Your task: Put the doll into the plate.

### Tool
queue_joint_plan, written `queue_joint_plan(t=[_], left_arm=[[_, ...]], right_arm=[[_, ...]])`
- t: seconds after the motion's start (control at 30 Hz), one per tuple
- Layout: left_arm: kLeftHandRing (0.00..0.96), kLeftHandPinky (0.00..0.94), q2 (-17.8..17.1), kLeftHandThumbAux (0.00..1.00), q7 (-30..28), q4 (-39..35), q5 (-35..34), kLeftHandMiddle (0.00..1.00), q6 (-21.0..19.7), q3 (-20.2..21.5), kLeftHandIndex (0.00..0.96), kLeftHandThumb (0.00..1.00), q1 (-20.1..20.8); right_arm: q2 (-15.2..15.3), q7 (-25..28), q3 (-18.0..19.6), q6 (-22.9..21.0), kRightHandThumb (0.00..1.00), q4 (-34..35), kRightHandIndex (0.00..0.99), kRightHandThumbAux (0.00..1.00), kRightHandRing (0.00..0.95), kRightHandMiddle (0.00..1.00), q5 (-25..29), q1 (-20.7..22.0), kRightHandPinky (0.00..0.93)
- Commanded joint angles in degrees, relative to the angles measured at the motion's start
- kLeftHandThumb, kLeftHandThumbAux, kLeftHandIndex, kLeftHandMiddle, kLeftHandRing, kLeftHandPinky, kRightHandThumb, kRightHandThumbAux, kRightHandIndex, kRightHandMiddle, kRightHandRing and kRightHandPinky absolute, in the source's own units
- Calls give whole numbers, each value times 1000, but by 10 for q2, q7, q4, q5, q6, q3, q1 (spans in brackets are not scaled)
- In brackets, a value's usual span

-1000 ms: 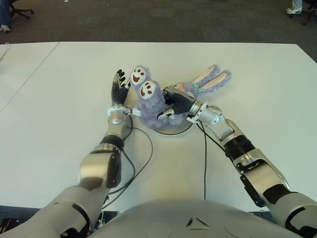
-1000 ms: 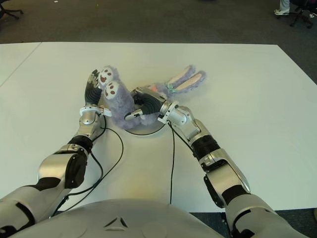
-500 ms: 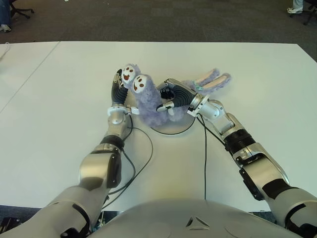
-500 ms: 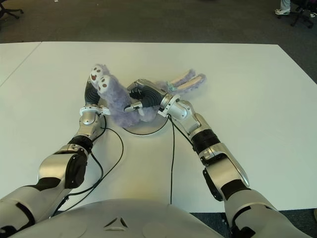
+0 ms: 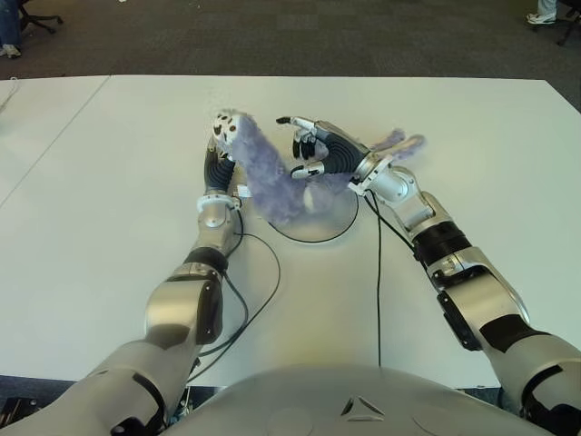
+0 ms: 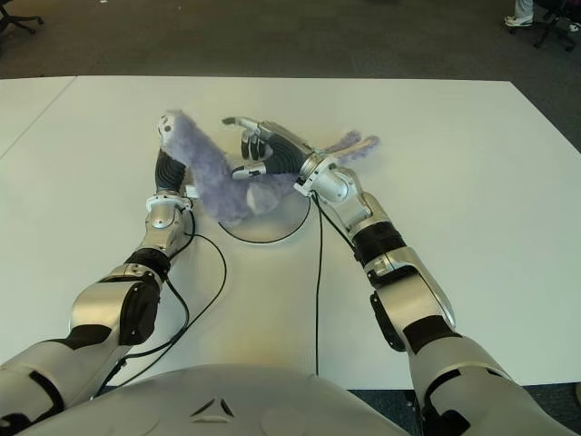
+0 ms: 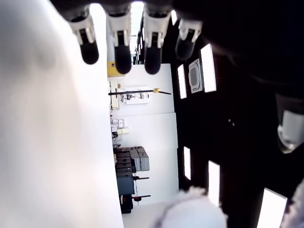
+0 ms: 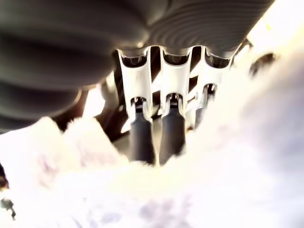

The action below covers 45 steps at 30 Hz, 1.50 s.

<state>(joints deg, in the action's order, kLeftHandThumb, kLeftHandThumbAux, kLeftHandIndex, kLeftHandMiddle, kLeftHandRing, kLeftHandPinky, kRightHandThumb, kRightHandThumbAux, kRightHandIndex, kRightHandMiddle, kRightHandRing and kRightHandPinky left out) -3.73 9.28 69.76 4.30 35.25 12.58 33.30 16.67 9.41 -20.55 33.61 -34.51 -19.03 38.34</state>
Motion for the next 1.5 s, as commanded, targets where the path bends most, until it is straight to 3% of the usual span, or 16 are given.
queue_joint_plan(t=[0.03, 0.33, 0.43, 0.7, 0.9, 1.5], left_arm=[[109, 95, 39, 454, -16, 82, -7, 116, -90, 5, 80, 0, -124], [117, 104, 40, 473, -6, 82, 0, 132, -100, -4, 88, 0, -122], [116, 103, 39, 472, -10, 82, -3, 128, -98, -1, 86, 0, -122], [112, 100, 39, 462, -14, 82, -6, 122, -102, 2, 85, 0, -121], [110, 103, 38, 465, -15, 82, -8, 118, -101, 3, 80, 0, -121], [140, 112, 35, 480, -10, 82, -4, 156, -99, -1, 99, 0, -122]], right_arm=[[-9, -38, 25, 8, 34, -59, 0, 334, 0, 0, -9, 36, 0], [-22, -85, 65, 48, 0, -77, 0, 374, 0, 0, 17, 52, 0], [-25, -109, 81, 79, 0, -93, 0, 383, 0, 0, 23, 60, 0], [-8, -129, 123, 117, 0, -167, 0, 374, 0, 7, 38, 107, 1], [7, -107, 144, 114, 0, -198, 0, 364, 0, 6, 54, 124, 0], [1, -60, 186, 97, 0, -221, 0, 408, 0, 0, 106, 138, 0]])
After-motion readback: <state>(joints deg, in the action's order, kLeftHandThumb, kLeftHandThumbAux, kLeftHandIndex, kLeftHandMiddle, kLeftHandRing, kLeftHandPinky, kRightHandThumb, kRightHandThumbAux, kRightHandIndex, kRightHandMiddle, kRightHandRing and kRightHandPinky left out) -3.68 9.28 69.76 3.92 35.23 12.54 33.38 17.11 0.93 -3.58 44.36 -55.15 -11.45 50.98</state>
